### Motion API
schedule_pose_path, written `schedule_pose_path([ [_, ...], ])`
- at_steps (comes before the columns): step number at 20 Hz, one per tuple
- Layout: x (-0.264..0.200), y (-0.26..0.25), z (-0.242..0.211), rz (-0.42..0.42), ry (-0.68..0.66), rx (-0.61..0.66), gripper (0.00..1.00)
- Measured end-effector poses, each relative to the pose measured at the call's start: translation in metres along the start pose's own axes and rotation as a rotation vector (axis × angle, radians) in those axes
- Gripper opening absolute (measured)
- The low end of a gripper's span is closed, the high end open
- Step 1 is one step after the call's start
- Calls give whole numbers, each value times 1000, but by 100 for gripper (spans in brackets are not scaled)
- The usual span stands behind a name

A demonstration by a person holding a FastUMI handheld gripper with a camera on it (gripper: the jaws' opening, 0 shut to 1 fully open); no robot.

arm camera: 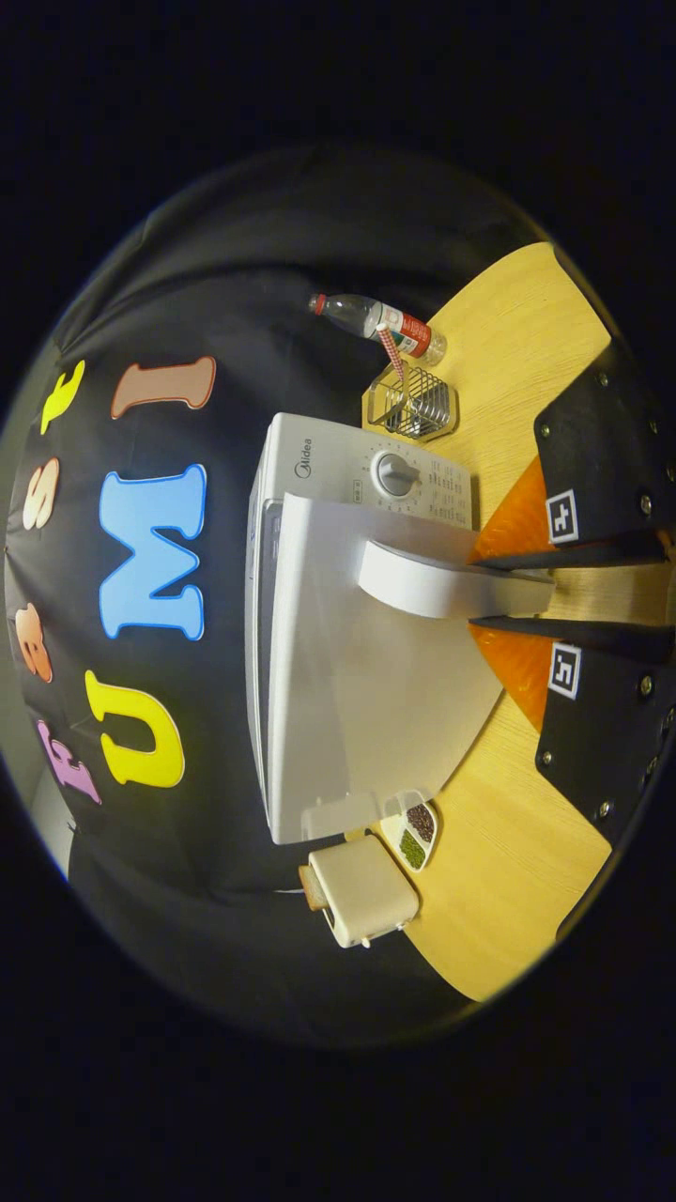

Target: Open the microwave, put the food inside, and close the microwave door.

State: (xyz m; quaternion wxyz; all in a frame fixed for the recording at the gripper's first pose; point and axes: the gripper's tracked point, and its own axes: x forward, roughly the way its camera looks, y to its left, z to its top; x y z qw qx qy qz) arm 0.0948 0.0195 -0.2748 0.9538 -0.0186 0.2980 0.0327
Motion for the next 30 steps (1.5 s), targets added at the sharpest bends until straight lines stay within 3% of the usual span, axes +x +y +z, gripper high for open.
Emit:
schedule_pose_path([
  [14,-86,94,-33,55,10,-43,25],
  [27,-120,212,-43,183,16,-55,25],
  [30,-123,230,-45,153,7,-66,25],
])
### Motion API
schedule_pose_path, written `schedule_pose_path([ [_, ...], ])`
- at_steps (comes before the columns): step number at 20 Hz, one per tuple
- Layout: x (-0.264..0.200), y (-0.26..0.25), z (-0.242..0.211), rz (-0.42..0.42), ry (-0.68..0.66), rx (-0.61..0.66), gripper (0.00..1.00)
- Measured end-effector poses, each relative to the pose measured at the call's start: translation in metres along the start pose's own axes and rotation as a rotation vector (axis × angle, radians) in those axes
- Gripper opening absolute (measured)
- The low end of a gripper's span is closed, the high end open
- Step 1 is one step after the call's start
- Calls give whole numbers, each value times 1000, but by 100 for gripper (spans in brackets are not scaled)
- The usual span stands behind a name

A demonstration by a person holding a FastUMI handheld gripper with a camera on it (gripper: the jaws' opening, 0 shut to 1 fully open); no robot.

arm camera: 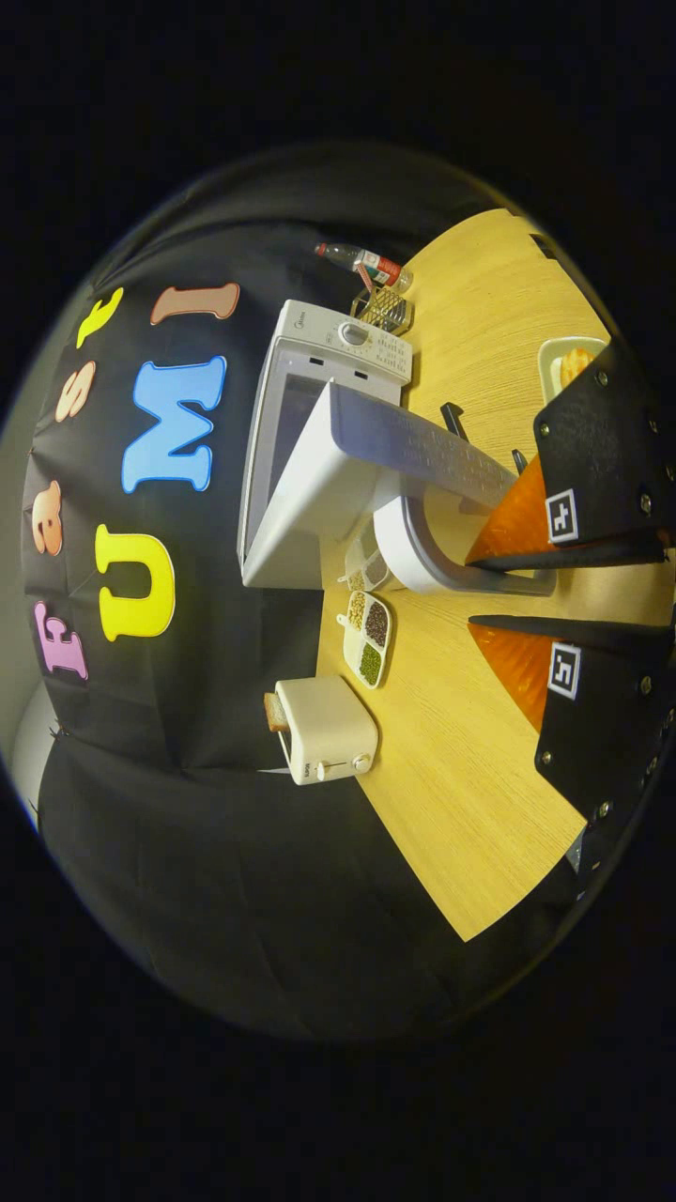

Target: Open the microwave, put the food inside, and close the microwave door.

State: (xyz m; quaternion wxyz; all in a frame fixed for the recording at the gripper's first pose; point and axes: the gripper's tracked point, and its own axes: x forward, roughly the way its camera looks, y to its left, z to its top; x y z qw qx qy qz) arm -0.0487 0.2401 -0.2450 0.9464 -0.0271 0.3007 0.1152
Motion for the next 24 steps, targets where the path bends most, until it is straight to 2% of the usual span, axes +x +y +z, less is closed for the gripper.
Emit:
schedule_pose_path([
  [6,-1,32,-1,-47,4,53,27],
  [11,0,77,0,1,6,83,29],
  [16,7,137,-2,168,28,62,30],
  [22,-23,185,7,485,17,106,31],
  [23,-33,187,10,530,5,105,35],
  [24,-42,187,11,555,-7,98,57],
])
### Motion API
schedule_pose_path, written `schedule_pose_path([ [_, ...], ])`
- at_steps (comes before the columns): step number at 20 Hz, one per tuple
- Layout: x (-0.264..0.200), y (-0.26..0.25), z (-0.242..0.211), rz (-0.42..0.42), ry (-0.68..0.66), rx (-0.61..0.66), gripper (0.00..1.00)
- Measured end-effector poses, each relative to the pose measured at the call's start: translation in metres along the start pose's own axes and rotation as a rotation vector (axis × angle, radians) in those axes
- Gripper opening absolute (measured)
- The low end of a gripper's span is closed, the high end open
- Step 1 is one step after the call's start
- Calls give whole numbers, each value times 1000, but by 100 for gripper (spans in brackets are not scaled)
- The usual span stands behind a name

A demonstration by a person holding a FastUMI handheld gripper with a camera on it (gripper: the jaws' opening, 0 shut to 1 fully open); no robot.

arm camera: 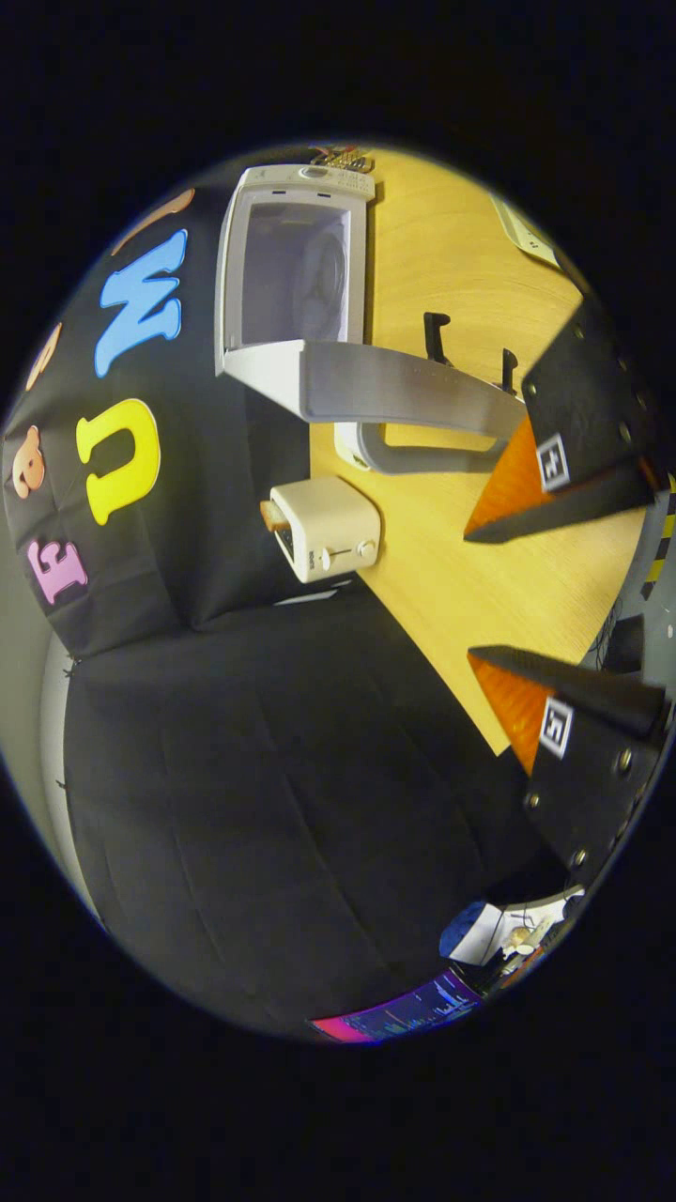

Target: Open the microwave, put the food inside, and close the microwave door.

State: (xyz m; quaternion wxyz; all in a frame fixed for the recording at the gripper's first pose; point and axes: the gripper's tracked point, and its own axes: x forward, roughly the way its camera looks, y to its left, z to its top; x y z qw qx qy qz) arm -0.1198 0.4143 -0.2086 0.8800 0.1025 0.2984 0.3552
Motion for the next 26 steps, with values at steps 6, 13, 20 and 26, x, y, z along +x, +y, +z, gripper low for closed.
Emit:
schedule_pose_path([
  [6,-54,-47,27,-99,-96,-102,99],
  [13,-109,-164,27,-366,-107,-109,99],
  [20,-155,-255,-13,-571,-17,-57,99],
  [26,-166,-292,-60,-659,107,-24,99],
])
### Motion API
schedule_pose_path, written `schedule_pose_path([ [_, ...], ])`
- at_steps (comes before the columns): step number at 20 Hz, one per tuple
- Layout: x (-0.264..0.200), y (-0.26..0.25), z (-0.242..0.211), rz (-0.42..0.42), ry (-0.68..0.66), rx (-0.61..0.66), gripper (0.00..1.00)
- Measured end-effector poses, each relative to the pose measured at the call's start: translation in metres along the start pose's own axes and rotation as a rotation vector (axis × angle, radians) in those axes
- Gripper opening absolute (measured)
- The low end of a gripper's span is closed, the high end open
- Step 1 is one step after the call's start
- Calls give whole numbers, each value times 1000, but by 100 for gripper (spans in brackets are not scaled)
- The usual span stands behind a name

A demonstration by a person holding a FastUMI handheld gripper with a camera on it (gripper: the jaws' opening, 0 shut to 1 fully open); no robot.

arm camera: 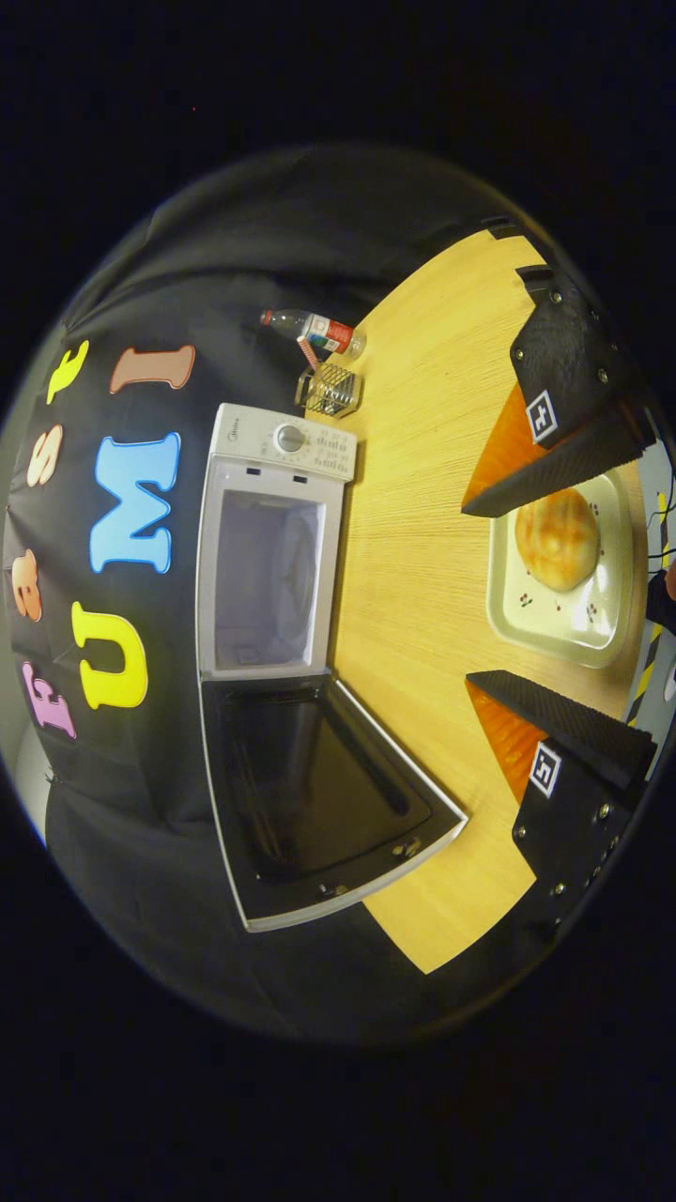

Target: Open the microwave, put the food inside, and close the microwave door.

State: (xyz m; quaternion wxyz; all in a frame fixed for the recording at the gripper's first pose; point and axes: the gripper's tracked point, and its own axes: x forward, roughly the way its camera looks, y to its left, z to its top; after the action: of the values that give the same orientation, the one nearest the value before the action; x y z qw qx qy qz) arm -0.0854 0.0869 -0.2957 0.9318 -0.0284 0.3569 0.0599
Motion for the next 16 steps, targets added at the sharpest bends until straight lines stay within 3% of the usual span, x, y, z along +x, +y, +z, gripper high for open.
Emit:
schedule_pose_path([
  [8,16,-32,-54,-94,173,62,100],
  [13,21,-37,-75,-83,262,118,100],
  [16,23,-35,-76,-65,276,120,92],
])
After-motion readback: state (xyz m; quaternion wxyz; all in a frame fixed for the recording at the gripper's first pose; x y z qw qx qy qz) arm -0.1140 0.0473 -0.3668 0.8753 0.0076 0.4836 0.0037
